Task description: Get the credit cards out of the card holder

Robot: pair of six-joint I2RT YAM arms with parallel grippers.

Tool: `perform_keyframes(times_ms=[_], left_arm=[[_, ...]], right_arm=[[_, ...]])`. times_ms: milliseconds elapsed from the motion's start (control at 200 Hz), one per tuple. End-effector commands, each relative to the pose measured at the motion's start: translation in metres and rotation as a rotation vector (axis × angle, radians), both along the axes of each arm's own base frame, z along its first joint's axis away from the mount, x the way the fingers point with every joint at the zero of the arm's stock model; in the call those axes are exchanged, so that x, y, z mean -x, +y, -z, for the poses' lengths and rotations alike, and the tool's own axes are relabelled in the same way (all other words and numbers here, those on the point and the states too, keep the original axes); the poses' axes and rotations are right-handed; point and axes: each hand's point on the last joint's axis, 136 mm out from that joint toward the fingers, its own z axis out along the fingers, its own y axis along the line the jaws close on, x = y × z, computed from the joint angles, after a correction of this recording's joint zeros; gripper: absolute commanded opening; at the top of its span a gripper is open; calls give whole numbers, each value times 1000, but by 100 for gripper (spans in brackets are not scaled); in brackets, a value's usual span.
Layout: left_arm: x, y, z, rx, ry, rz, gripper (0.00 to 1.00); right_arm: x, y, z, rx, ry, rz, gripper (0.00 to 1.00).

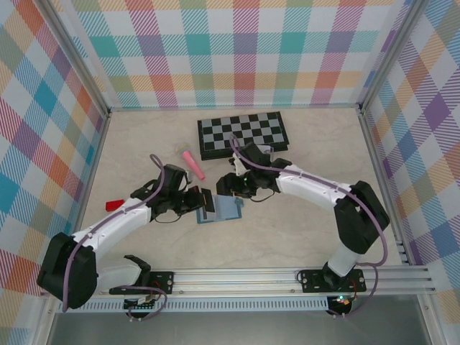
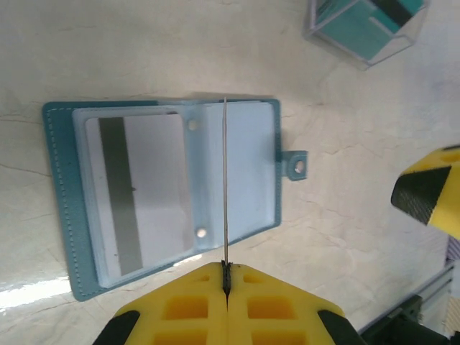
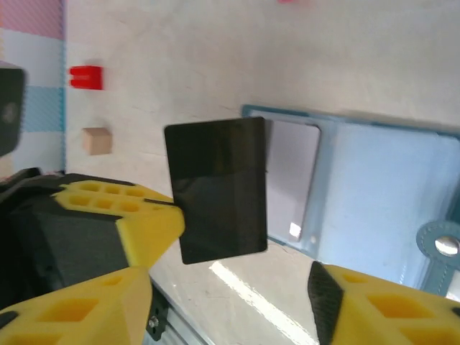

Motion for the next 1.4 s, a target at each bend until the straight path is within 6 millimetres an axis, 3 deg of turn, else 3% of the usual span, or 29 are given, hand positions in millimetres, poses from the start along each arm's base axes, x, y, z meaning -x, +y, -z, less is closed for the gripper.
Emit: perform_keyframes(times_ms=[0,160,405,945,1095,1195,1395], left_arm=[[-7,-13,-43,134,-74,21,0],[-7,-26,-77,273,-132,39,0],[-6,-38,-104,412,-165,61,0],[-7,-29,-81,354,-123,36,0],[-7,-28,-80,346,-115,36,0],[-7,-19,-68,268,-80,0,0],[-1,29,-39,-52,-27,-110,53]], right_arm=[[0,0,-12,-116,46,-10,71],[-4,0,-29,-232,72,-42,76],[5,7,-52,-361,97,-145,71],[0,1,-55,-411,104,-152,38],[-2,2,-53,-402,99,-152,23],[-5,0,-47,-362,95,-133,11],[-20,-20,-35,-183,-12,-61,0]])
